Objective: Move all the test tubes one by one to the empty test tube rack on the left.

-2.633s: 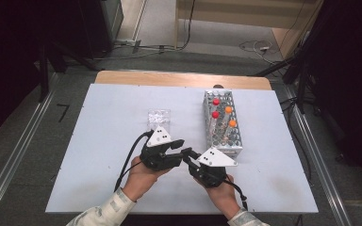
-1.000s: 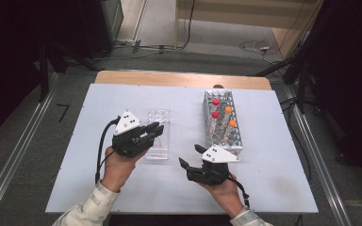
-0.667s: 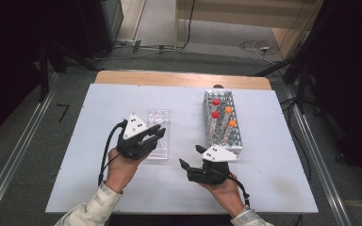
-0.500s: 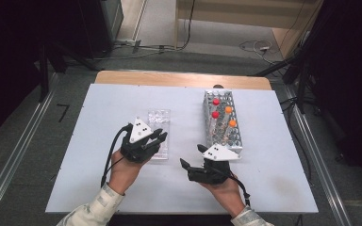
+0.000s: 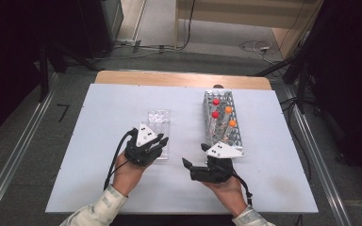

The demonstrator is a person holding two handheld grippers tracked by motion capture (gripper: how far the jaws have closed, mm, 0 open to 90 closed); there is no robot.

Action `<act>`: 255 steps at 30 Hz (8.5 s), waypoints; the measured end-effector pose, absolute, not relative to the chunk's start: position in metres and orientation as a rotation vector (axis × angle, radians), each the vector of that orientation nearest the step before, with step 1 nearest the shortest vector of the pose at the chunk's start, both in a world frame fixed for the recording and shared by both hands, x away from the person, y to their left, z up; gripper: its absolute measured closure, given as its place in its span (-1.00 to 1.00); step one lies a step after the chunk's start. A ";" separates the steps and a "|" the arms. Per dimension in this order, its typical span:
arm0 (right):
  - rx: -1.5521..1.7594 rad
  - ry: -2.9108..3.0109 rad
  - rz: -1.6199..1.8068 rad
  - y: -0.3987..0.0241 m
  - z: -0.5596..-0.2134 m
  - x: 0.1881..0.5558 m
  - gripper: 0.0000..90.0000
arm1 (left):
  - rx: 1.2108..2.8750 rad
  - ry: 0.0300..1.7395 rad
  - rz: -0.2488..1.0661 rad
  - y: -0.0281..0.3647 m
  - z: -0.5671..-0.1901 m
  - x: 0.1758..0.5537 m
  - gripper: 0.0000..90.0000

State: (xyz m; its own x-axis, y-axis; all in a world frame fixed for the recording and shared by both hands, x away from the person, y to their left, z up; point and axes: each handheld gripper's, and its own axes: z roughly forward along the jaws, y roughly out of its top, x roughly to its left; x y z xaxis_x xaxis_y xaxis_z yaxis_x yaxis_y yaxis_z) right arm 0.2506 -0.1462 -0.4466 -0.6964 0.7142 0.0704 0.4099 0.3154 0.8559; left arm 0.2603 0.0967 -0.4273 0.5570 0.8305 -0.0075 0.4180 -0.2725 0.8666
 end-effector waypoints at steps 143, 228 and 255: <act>0.824 2.295 1.362 -0.115 -0.445 0.241 0.59 | 1.891 0.846 0.442 0.064 -0.411 0.234 0.35; 0.855 2.263 1.364 -0.136 -0.440 0.244 -0.25 | 1.799 1.050 0.629 0.112 -0.417 0.278 0.45; 1.080 1.992 1.264 -0.215 -0.423 0.296 -0.21 | 1.735 1.092 0.592 0.117 -0.410 0.273 -0.32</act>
